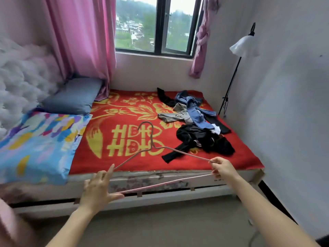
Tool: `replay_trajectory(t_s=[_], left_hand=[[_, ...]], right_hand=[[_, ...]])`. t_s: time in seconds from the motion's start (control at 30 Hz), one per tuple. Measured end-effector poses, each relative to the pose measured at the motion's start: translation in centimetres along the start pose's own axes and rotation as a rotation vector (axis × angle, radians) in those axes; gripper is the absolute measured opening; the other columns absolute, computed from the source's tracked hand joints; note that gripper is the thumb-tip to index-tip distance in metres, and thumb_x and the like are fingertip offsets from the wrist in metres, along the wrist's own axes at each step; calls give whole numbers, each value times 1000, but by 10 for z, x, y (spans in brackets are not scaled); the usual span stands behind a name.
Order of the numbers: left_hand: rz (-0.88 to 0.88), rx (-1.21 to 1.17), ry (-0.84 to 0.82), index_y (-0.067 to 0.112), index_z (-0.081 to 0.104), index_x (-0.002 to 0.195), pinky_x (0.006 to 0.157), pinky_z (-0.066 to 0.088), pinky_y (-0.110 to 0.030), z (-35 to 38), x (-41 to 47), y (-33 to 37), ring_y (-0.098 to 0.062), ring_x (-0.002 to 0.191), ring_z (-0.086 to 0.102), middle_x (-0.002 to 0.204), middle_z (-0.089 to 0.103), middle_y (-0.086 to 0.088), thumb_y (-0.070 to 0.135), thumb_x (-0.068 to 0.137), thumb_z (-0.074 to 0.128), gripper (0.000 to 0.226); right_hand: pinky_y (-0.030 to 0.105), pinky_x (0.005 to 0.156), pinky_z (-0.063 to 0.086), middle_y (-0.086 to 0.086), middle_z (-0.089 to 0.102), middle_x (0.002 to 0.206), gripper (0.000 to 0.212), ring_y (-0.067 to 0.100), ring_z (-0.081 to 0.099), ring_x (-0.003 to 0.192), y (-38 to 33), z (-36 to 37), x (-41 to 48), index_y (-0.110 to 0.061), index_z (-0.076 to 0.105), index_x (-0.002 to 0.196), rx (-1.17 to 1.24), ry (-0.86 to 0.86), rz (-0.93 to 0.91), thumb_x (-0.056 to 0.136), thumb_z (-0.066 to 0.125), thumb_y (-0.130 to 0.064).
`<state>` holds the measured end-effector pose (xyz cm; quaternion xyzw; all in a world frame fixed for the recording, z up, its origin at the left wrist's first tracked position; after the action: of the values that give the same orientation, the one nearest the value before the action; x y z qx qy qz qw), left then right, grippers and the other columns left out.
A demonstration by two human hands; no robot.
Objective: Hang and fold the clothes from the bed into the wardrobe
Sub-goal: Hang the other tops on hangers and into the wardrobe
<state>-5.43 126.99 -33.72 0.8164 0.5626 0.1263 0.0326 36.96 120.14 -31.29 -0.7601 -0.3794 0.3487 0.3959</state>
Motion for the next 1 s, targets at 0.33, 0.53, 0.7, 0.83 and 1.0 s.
replay_trajectory(t_s=[0.33,0.53,0.7,0.83,1.0], left_hand=[[-492,-920,-193,7,68,87,55,38,-28,73,119,-109,-19,60,50,67,62,-7,3,90,59,10],[-654,-1019,-79,1,68,90,68,38,-31,100,155,-125,-27,81,56,86,65,-15,0,87,61,9],[-721,-985,-29,1,69,91,68,37,-30,118,177,-124,-25,85,55,87,64,-10,3,88,61,9],[-758,-953,-8,2,69,91,66,37,-29,131,198,-122,-25,84,55,88,65,-12,4,88,61,10],[-810,-923,59,0,70,91,70,36,-30,143,244,-124,-30,86,58,91,67,-16,2,86,60,11]], right_hand=[[24,48,37,7,45,61,27,19,47,51,15,27,76,-7,52,79,206,272,261,93,35,9],[19,48,30,6,46,59,25,16,47,43,30,51,94,-9,49,74,185,305,390,92,38,6],[24,54,31,4,45,71,16,16,41,58,33,63,119,-12,47,81,107,247,412,96,44,-8],[26,53,34,5,45,76,13,17,45,59,40,68,153,-10,48,92,46,207,432,99,38,-15],[24,49,35,5,46,79,16,17,46,57,34,75,226,-9,50,102,-16,138,410,100,35,-16]])
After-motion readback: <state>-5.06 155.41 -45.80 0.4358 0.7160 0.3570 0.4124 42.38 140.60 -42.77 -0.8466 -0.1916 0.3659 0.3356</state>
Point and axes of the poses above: each hand's wrist, its own x-axis towards the middle knuckle, its own z-axis out of the palm, y = z × x, the point moved 10 cm from there along x, towards the middle knuckle
